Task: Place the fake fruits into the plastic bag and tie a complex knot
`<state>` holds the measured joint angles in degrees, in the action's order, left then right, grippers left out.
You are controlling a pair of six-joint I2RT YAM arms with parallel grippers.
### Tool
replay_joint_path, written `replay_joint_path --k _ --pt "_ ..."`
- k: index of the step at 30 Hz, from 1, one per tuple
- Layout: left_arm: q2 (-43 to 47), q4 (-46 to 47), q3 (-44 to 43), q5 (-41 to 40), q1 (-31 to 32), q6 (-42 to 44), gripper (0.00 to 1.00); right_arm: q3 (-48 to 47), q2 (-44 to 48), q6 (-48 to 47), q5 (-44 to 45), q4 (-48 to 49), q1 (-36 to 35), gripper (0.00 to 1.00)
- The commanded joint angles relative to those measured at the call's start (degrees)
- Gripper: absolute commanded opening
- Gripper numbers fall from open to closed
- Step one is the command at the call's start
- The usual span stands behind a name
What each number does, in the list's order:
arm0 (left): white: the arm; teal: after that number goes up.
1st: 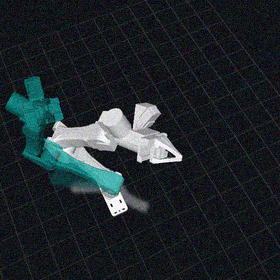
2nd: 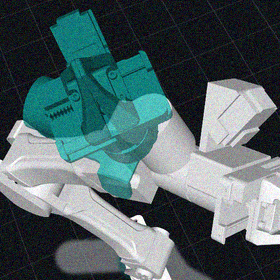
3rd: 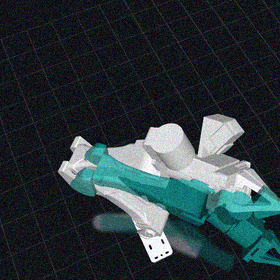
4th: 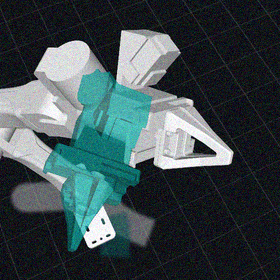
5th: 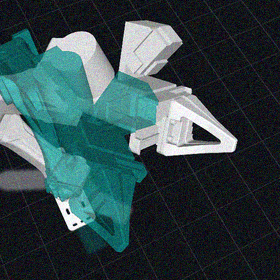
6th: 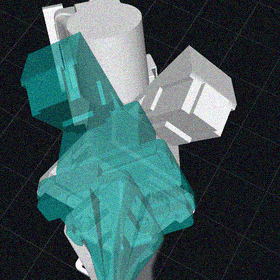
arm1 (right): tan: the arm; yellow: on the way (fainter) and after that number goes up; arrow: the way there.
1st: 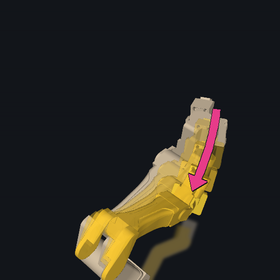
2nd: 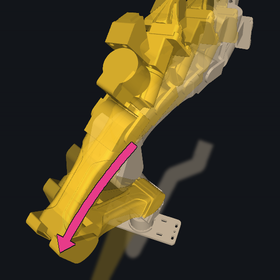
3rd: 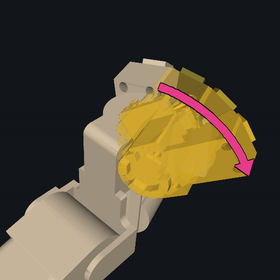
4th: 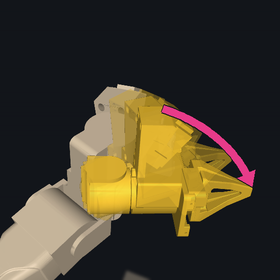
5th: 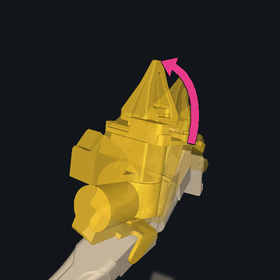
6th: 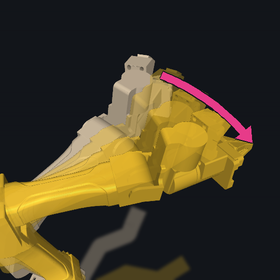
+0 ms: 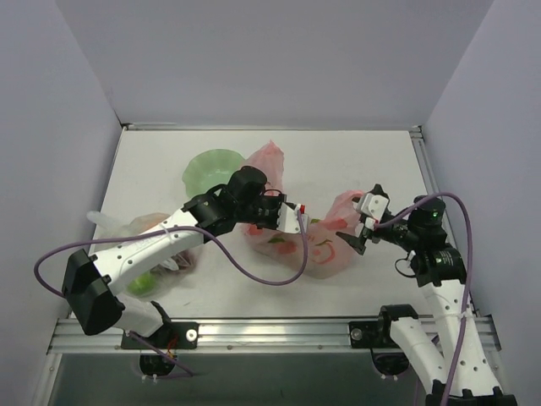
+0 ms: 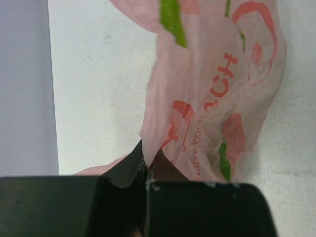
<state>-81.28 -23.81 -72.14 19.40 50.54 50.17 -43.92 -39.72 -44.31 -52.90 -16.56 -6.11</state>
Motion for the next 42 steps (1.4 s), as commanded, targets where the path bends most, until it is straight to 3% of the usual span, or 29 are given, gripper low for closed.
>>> replay_joint_path --k 1,7,11,16,23,25,31,34,42 --pt "1.82 0.08 -0.02 1.87 -0.36 0.1 0.0 -2.13 -0.36 2.48 -7.37 6.8 6.62 0.96" --pt "2.26 -0.01 -0.37 -0.23 -1.32 -4.27 0.0 -6.52 4.82 1.34 -11.6 -4.34 16.9 0.96" --pt "4.19 0.17 1.47 -0.24 -1.85 -6.75 0.0 -6.97 4.57 2.21 -13.26 -10.07 18.59 0.99" --pt "5.95 1.14 3.58 1.69 -1.94 -6.93 0.0 -2.68 1.76 0.99 -22.84 -8.33 18.5 1.0" --pt "6.04 1.23 4.02 5.21 -1.85 -5.09 0.0 4.01 -2.28 15.99 -22.51 20.63 14.64 1.0" --pt "5.52 0.79 3.59 5.91 -1.85 -5.08 0.0 3.76 -4.48 18.29 -22.77 22.97 12.71 1.0" --pt "2.79 -0.8 1.04 7.5 -1.77 -7.37 0.0 1.56 -4.05 18.3 -23.38 17.54 3.85 1.0" --pt "2.0 -0.8 1.21 7.5 -1.85 -8.6 0.0 0.42 -3.43 12.69 -22.77 8.93 -0.46 1.0" --pt "2.52 -0.01 2.18 8.99 -2.29 -9.39 0.0 -1.6 -4.48 7.67 -22.33 0.22 -4.0 1.0"
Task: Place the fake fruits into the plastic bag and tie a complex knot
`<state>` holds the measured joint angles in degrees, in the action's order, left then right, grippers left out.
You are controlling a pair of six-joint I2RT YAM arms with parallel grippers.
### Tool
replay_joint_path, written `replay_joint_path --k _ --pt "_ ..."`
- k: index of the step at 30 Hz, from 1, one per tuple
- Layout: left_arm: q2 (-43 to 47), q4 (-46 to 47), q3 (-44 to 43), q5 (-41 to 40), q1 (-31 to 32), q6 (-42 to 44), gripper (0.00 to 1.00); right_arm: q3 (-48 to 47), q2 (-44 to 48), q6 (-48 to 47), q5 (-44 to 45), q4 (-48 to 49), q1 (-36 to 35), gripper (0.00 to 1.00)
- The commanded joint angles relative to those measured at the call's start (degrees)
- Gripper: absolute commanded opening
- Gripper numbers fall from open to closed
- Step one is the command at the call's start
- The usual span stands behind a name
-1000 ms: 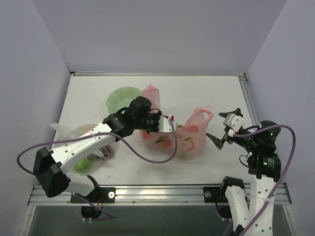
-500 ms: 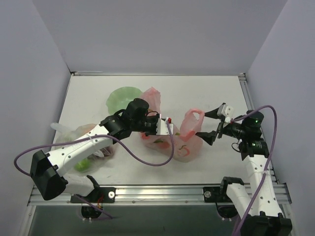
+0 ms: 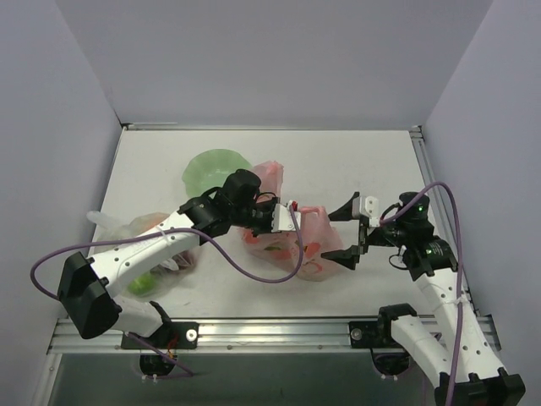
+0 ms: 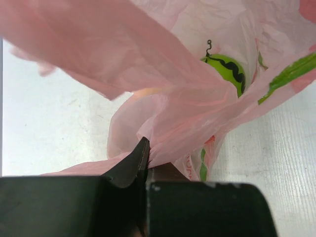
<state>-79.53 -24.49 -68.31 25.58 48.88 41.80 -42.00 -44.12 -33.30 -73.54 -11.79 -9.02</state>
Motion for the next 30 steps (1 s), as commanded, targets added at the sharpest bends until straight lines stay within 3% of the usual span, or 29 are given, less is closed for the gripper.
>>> replay_joint_path --k 1,6,13,14,15,17,18,19,22,25,30 --pt "1.21 1.11 -1.65 3.15 -0.72 -1.02 0.0 -4.49 -0.18 -5.0 -1.44 -5.77 -1.35 1.0" --pt "3.93 2.25 0.45 6.76 -0.54 2.92 0.0 -5.2 -3.24 -4.5 0.85 -5.26 -1.88 1.0" --pt "3.6 2.78 0.3 4.13 1.48 5.84 0.0 -6.17 -7.21 4.63 0.32 1.06 -3.63 1.0" --pt "2.89 2.78 -0.5 2.82 1.91 5.05 0.0 -5.82 -7.12 6.91 1.98 4.64 -3.99 0.93" --pt "2.28 2.87 -1.55 1.85 2.0 2.17 0.0 -5.73 -7.38 12.67 2.69 6.41 -3.99 0.57" --pt "1.65 5.4 -1.74 -3.85 2.53 -1.53 0.0 -6.69 -7.74 17.19 8.97 8.62 -3.99 0.3" --pt "2.79 7.42 -0.95 -7.18 2.62 -3.81 0.0 -7.91 -8.35 21.39 10.77 8.98 -3.56 0.12" --pt "3.58 8.4 1.84 -9.04 3.06 -4.01 0.0 -8.45 -8.61 23.35 12.0 9.76 -1.38 0.03" --pt "7.1 11.91 6.6 -19.03 6.3 -1.29 0.0 -10.9 -10.19 36.22 13.94 14.05 3.11 0.0" --pt "8.42 13.5 11.35 -25.13 9.91 0.82 0.0 -15.81 -13.0 43.12 16.32 13.91 5.59 0.0" --pt "5.88 18.67 18.55 -35.85 14.13 0.82 0.0 -13.82 -14.07 44.28 20.27 4.33 1.12 0.0"
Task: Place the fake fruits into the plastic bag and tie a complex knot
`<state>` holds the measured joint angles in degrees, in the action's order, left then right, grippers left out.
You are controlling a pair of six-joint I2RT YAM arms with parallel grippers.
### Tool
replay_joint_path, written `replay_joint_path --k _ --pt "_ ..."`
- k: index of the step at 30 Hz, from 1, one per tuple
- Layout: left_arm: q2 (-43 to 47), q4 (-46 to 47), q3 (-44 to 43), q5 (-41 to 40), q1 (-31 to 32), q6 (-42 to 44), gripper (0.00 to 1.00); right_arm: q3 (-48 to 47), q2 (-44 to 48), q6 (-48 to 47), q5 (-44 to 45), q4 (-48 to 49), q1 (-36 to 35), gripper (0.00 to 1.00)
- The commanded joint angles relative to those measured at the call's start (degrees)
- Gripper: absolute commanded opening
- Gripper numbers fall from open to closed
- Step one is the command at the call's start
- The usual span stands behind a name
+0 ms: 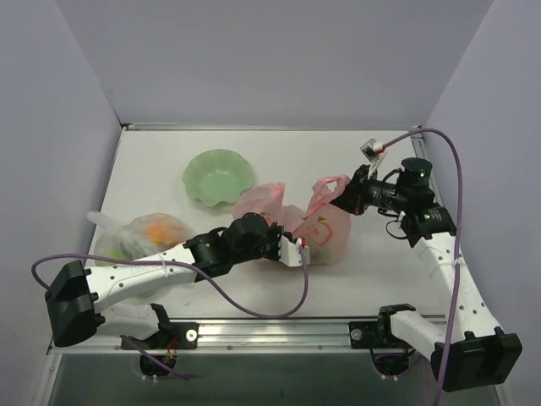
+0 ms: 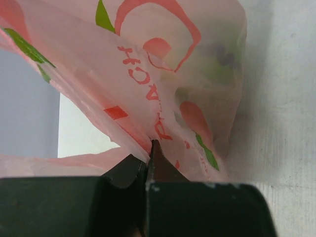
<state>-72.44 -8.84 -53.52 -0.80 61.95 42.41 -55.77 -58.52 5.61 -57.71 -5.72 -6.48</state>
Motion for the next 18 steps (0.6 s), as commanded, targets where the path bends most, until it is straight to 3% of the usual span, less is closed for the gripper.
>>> replay_joint_path --k 1,5,8,10,11,14,18 --pt "-1.73 6.26 4.81 -10.62 1.76 0.47 0.0 1.09 0.51 5.73 5.58 -2.02 -1.78 0.0" --pt "-3.58 11.29 6.49 -13.18 1.94 0.3 0.0 5.49 1.3 6.96 6.21 -3.33 -3.63 0.0" --pt "-3.58 12.71 6.58 -11.6 1.77 0.39 0.0 6.9 2.96 3.46 3.67 -5.78 -3.54 0.46" --pt "-3.23 12.89 6.41 -9.94 1.59 -0.05 0.0 8.83 4.9 -1.55 3.57 -6.76 -3.19 0.66" --pt "-2.88 12.45 6.23 -8.97 1.42 -0.4 0.0 9.7 6.13 -3.3 3.66 -6.76 -3.01 0.86" --pt "-1.65 12.36 6.41 -6.77 1.33 -1.28 0.0 13.74 10.96 -8.06 3.66 -3.27 -3.27 0.98" --pt "-0.85 13.41 7.02 -6.58 1.59 -0.84 0.0 15.95 9.67 -0.71 6.9 7.71 -3.98 1.0"
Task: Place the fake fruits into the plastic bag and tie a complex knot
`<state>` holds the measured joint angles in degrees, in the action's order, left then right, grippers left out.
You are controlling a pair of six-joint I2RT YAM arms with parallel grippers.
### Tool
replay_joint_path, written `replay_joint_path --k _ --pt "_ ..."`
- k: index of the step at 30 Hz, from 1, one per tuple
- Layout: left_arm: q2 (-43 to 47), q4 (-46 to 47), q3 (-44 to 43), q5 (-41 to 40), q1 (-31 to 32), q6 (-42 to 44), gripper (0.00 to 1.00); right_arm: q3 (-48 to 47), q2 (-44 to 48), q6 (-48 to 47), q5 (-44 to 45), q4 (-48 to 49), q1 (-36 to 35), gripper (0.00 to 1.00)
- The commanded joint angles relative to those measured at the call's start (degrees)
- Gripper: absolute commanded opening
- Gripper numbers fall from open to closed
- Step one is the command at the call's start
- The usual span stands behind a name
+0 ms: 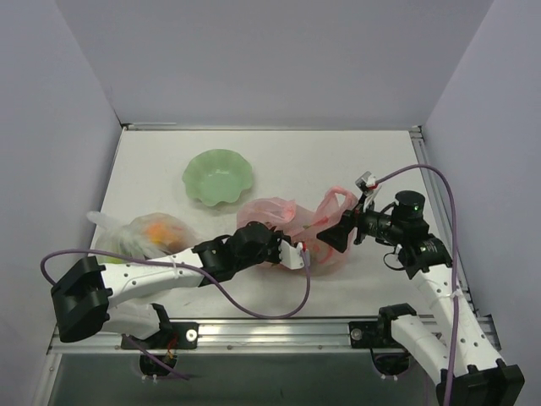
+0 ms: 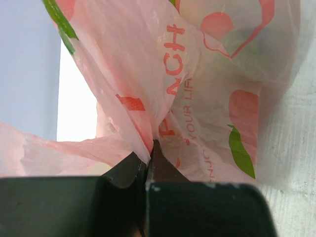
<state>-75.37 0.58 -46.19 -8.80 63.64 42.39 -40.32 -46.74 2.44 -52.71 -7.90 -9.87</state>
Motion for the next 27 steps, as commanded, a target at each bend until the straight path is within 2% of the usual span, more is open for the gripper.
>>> replay_joint_path --k 1,2,7,10,11,13,15,16,17,19,21,22,26,27 --pt "2.25 3.99 -0.39 1.59 -0.09 -0.73 0.0 0.33 -3.34 4.92 3.04 13.58 -0.76 1.0" --pt "2.16 4.08 -0.39 1.85 -0.09 -0.73 0.0 0.32 -4.4 9.73 4.35 15.18 -1.03 1.0" --pt "1.81 4.34 -0.65 2.21 0.43 0.32 0.0 0.68 -10.2 21.36 8.41 24.93 -3.05 0.99" --pt "1.19 4.78 -0.56 2.12 0.7 0.32 0.0 -0.2 -12.49 24.98 10.25 25.31 -6.47 0.91" --pt "1.02 4.96 -0.56 2.12 0.79 0.41 0.0 -0.2 -13.02 24.81 13.3 24.61 -7.52 0.86" --pt "0.76 5.74 0.13 1.86 1.31 0.94 0.0 0.41 -13.64 25.59 16.66 24.07 -9.89 0.81" --pt "0.32 6.62 0.75 1.42 2.19 1.9 0.0 0.94 -14.69 27.44 19.83 24.34 -10.69 0.7" --pt "0.23 6.98 1.02 1.33 2.28 1.91 0.0 1.2 -14.87 28.05 20.88 23.99 -10.96 0.61" --pt "0.05 6.89 1.28 1.59 2.37 1.82 0.0 1.2 -15.13 27.89 21.76 23.64 -11.31 0.46" --pt "-0.13 6.63 1.63 1.94 2.46 1.64 0.0 0.77 -16.01 25.18 22.56 22.93 -11.49 0.33" --pt "-0.04 6.1 2.51 3.87 2.2 1.12 0.0 0.33 -16.97 22.1 21.08 22.93 -11.23 0.06" --pt "0.22 5.23 2.77 5.01 1.76 0.68 0.0 -0.02 -17.15 20.34 19.41 23.28 -11.14 0.0" --pt "0.93 -0.48 2.25 16.24 -1.75 -1.95 0.0 -0.81 -17.42 4.91 11.86 24.34 -10.7 0.0" --pt "1.02 -5.19 0.6 21.4 -3.15 -3.35 0.0 -1.25 -17.51 2.07 9.4 23.73 -10.35 0.0"
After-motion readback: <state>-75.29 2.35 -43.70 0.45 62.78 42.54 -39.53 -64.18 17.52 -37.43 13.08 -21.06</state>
